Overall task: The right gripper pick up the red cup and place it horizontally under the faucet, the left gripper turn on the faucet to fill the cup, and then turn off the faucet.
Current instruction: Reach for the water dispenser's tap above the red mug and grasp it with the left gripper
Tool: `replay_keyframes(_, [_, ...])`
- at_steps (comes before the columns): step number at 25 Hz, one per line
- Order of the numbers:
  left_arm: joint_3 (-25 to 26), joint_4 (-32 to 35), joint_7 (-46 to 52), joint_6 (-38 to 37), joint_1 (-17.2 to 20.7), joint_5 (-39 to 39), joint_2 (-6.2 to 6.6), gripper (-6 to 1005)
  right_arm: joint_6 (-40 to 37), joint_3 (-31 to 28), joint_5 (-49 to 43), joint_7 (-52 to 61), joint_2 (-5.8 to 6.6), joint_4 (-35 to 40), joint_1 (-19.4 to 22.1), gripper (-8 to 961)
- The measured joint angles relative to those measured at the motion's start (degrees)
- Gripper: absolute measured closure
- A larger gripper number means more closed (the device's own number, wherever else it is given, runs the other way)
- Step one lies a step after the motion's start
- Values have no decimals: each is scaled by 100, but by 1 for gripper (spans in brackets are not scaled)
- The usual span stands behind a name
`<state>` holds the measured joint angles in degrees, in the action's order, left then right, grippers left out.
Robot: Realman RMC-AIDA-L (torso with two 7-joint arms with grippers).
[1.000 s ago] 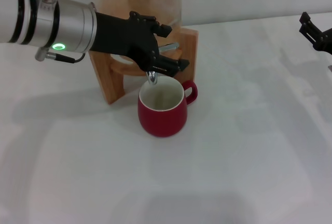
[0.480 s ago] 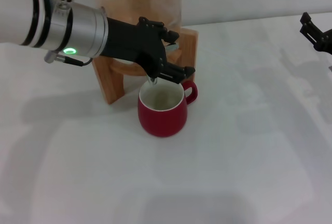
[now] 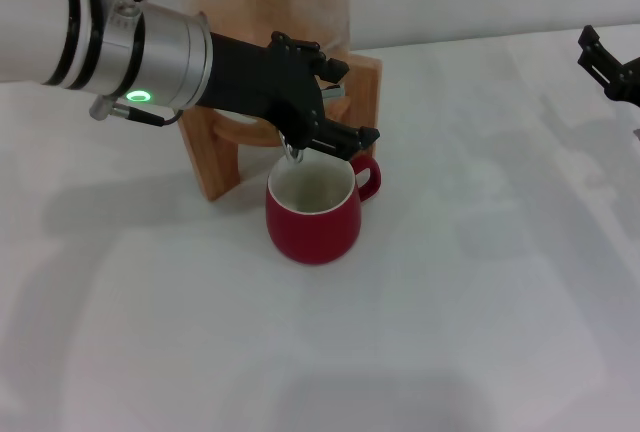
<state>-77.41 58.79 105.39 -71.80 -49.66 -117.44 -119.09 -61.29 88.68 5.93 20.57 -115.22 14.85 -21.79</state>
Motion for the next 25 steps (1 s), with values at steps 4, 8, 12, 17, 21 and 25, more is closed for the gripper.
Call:
replay_keyframes(4, [0,0,2,0,-7,-4,1,120,-3,0,-5,0,0,0,0,93])
replay_keyframes(8, [12,1,1,-9,-10,-7,8,120,-7,0,-5,0,0,0,0,93])
replay_keyframes(12, [9,-14,-1,-3,-13,-22,9,120,-7,8,-5,0,0,0,0,93])
replay_keyframes(17, [-26,-41,-1,-1,-34,-37,19,120,-7,19,-5,0,0,0,0,94])
replay_keyframes(21, [-28,-43,12,-16,-25,-43,19,120,-6,14,-5,0,0,0,0,94])
replay_keyframes(25, [-28,-43,26,-32,-7,-43,18,120,-6,9,-4,0,0,0,3,94])
